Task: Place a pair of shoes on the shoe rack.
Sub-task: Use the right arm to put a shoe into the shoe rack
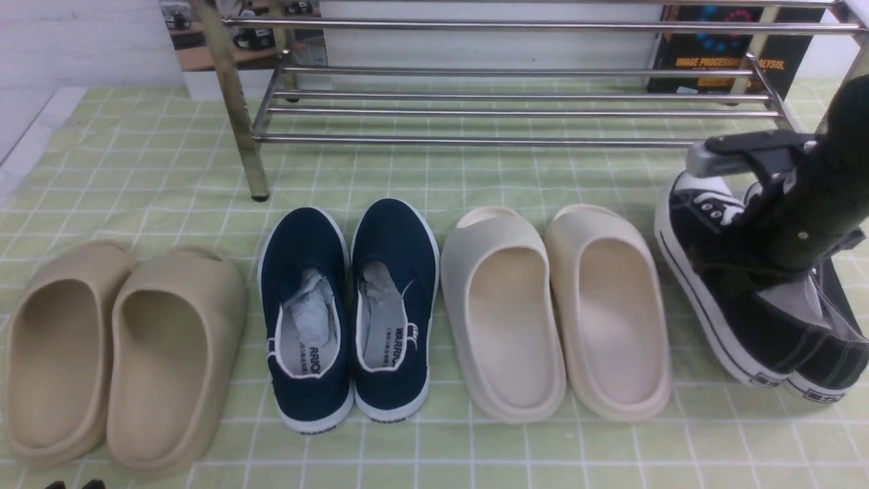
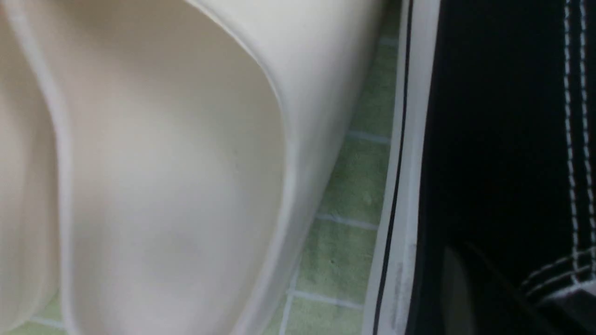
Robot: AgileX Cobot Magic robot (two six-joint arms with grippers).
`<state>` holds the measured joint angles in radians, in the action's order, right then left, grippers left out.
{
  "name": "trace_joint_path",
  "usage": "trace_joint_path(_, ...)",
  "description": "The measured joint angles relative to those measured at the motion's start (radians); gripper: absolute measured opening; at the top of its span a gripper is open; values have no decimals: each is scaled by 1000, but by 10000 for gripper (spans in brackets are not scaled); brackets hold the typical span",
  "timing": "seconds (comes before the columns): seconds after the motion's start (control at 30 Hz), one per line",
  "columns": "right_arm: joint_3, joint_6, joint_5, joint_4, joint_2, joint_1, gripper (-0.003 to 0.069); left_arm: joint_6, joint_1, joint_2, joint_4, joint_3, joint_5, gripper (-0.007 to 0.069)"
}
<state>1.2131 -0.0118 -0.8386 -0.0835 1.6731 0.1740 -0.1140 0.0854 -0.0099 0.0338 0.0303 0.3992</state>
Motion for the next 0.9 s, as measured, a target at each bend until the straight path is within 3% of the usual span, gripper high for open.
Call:
trace_joint_path(0.33,172,-50,-72,-47,-18,-2,17,0,0,0,0,0,0,239)
trace_joint_path(0.9,1047,-69,-295,-9,576,-2,18,0,0,0,0,0,0,239)
